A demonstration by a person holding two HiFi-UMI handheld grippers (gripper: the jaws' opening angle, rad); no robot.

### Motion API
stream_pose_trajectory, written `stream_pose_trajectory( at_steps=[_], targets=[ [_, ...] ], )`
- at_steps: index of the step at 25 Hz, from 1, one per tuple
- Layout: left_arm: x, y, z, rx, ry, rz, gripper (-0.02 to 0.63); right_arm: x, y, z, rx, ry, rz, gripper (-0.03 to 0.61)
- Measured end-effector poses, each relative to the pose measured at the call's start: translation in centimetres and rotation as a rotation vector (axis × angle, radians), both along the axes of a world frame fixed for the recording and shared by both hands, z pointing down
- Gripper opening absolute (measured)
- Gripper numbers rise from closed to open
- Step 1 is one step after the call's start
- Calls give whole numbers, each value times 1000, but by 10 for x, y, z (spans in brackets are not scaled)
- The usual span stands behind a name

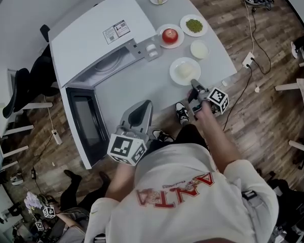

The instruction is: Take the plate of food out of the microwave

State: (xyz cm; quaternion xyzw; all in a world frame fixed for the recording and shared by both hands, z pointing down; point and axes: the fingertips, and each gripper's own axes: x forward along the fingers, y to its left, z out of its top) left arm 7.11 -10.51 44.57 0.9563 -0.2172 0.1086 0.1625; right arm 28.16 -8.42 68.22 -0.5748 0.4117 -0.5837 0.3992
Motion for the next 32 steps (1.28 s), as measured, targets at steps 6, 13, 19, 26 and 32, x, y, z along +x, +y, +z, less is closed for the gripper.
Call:
stream_pose_trajectory(
  at_steps=[6,13,19,26,32],
  targets=[
    [15,-5,5,-19,3,20,7,5,-5,5,-40,-9,-12,15],
    [24,-5,11,-39,-2,42,7,10,-5,11,-137,75,-102,53],
    [28,-5,14,-50,-5,54,7,0,-9,3,-183,266,-302,161],
    [20,-11,7,-43,18,17,7,-22,-3,15,-377,718,-770,210],
    [-3,-21,-4,-34,60,-60,8,-28,10,20,-507,911,-984,210]
  ],
)
